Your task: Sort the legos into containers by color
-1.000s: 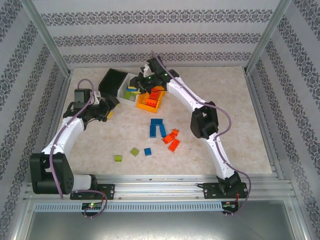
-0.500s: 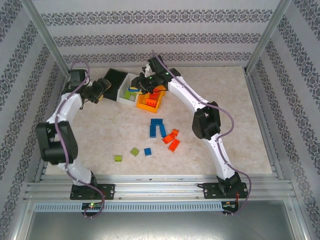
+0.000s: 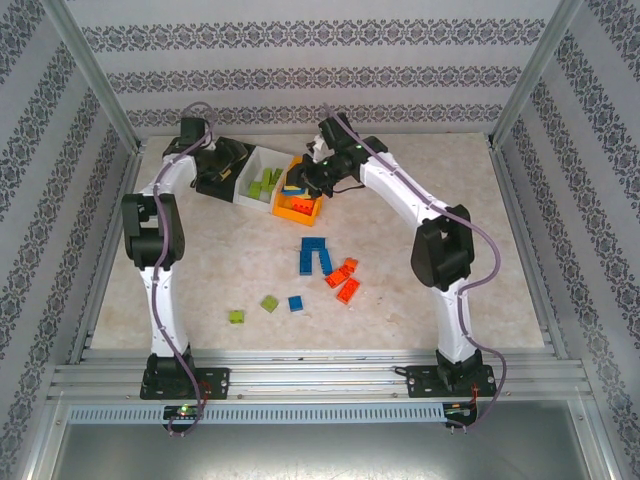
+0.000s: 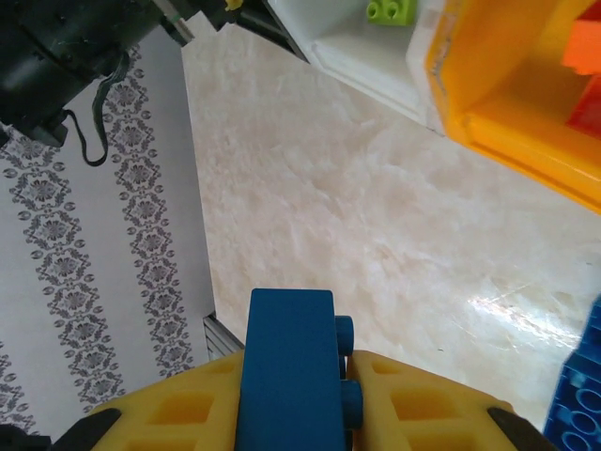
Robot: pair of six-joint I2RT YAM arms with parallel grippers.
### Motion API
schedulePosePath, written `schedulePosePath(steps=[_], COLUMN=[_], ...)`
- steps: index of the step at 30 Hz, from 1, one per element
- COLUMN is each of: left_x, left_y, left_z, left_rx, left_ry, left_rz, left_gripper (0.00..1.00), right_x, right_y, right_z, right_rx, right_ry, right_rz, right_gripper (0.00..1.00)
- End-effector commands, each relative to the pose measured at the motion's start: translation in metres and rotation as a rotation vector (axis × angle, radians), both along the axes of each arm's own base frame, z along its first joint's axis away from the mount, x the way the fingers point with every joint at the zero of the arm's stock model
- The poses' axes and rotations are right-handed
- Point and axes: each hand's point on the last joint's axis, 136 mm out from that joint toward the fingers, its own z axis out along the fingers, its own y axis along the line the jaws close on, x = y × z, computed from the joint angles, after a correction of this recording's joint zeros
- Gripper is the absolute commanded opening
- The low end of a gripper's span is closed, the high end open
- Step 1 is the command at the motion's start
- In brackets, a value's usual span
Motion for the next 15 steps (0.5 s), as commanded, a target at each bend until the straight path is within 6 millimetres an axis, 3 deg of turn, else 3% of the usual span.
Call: schedulePosePath(steps=[1, 8, 15], left_x=[-0.004, -0.018, -0.048], left_y=[-0.021, -0.084, -0.143], left_z=[-0.009, -0.012, -0.008], left_rx=[0.026, 0.015, 0.021], left_ry=[0.043, 0.072, 0.092], left_rz=[-0.054, -0.145, -0.259], left_gripper=[0.72, 0.72, 0.72], right_x=[0.0, -0.001, -0.027], right_y=[-0.018, -0.061, -0.104], right_z=[0.011, 0.012, 0.006], right_rx=[-0.003, -0.024, -0.07], right_ry=[-0.04, -0.06, -0.068], right_rz=[-0.012, -0.098, -0.167], right_gripper=[0.27, 0.27, 0.27])
